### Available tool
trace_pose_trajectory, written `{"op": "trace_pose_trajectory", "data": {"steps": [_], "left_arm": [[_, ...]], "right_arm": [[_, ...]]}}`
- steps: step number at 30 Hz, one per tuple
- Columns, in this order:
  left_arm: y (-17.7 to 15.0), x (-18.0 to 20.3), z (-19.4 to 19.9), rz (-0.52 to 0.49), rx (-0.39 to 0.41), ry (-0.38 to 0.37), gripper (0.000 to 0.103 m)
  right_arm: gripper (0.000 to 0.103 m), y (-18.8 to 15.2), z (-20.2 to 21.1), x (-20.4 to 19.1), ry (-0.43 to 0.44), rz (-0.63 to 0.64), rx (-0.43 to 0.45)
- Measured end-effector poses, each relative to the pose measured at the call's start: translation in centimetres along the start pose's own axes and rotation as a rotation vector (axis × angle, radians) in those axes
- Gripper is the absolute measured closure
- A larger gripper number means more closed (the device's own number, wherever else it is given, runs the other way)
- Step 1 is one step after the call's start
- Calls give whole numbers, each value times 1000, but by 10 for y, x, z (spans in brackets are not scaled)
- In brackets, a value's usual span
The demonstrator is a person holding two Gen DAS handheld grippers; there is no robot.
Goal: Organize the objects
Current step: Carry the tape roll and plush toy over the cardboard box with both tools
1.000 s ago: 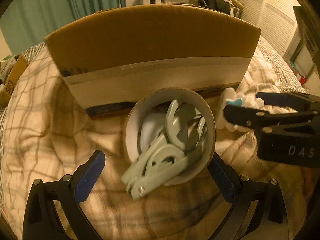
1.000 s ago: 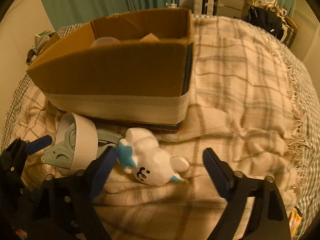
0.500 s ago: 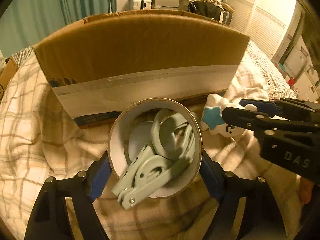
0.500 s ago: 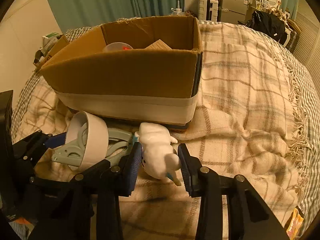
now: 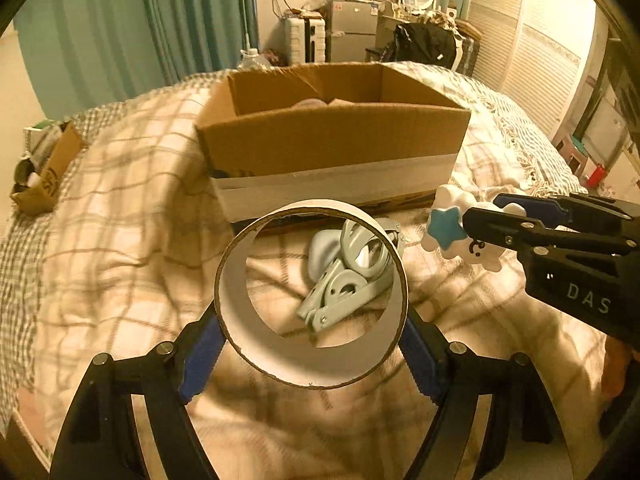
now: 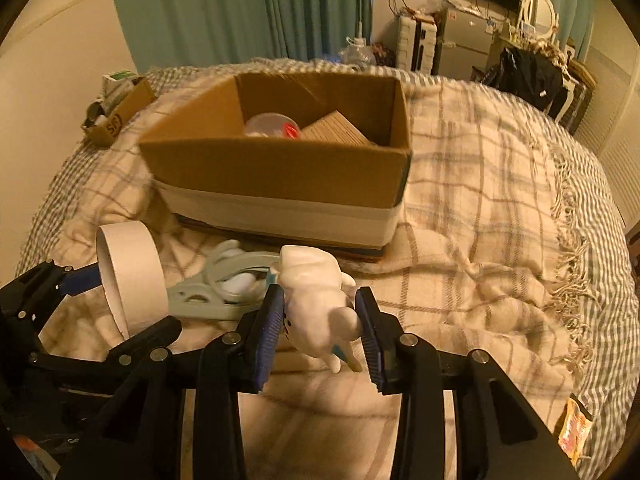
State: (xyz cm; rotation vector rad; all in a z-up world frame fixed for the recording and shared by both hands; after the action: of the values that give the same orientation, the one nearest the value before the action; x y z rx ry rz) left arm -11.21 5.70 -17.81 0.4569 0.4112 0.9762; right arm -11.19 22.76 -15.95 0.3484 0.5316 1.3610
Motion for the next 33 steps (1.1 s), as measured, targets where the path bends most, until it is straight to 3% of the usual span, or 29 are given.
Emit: {"op": "trace_pose_trajectory", "data": {"steps": [16, 26, 33], "left_arm": [[-4, -21, 88, 59, 129, 71, 22], [53, -44, 121, 73, 222, 110, 22], [108, -55, 121, 37, 261, 141, 22]], "right_arm": [[67, -5, 99, -34, 54, 58, 149], [67, 43, 153, -43, 77, 89, 281], [67, 88, 155, -50, 88, 110, 314]]}}
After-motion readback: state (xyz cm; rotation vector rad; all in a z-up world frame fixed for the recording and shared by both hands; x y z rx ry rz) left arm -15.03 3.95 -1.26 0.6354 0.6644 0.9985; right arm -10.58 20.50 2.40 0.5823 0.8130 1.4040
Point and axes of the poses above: each gripper's, at about its wrist camera, not at the fingertips, and z roughly against the way its jaws point, x to its right, y to its top, the point moved 5 cm from there along -z, roughly the way its jaws point, and after that the axes turned 13 degrees about -z, right-handed, at the moved point
